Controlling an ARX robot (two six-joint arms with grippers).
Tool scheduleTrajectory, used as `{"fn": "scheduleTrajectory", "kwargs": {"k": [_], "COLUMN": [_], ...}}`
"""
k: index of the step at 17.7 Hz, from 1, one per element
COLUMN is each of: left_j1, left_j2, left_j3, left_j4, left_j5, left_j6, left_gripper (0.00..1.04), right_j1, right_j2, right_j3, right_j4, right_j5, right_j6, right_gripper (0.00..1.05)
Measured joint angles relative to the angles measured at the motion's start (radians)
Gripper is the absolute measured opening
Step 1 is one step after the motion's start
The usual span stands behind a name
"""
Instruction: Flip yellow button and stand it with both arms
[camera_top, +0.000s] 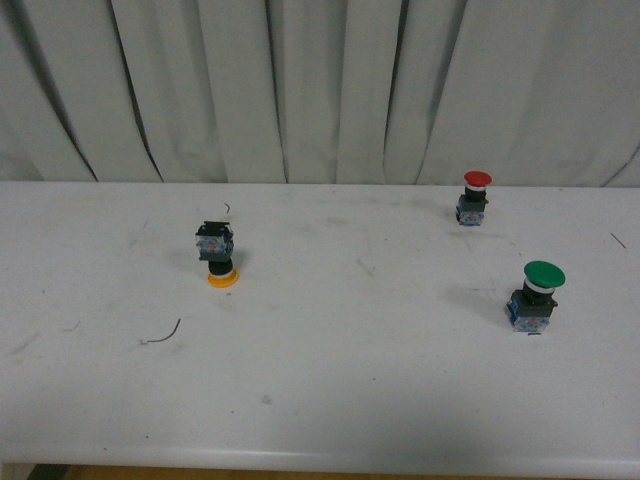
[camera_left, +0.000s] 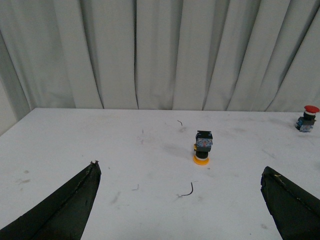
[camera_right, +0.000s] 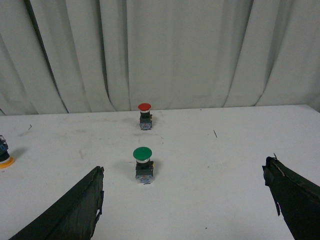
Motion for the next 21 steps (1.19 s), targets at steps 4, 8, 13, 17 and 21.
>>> {"fn": "scheduleTrajectory", "kwargs": {"k": [4,8,13,17,21], "left_j1": [0.0,0.0,0.0,0.0,-0.025], "left_j2": [0.0,0.0,0.0,0.0,0.025], "left_j3": [0.0,0.0,0.0,0.0,0.035], "left_j4": [0.0,0.0,0.0,0.0,-0.123], "left_j5": [0.0,0.0,0.0,0.0,-0.064], "left_j6": [0.0,0.0,0.0,0.0,-0.029], "left_gripper": [0.98,0.98,0.98,0.98,0.98], "right_j1": [0.0,0.0,0.0,0.0,0.0], "right_j2": [0.0,0.0,0.0,0.0,0.0], "right_j3": [0.0,0.0,0.0,0.0,0.0], "right_j4": [0.0,0.0,0.0,0.0,0.0], "right_j5": [0.0,0.0,0.0,0.0,0.0], "right_j6": [0.0,0.0,0.0,0.0,0.0], "right_gripper": [0.98,0.98,0.98,0.98,0.98]}}
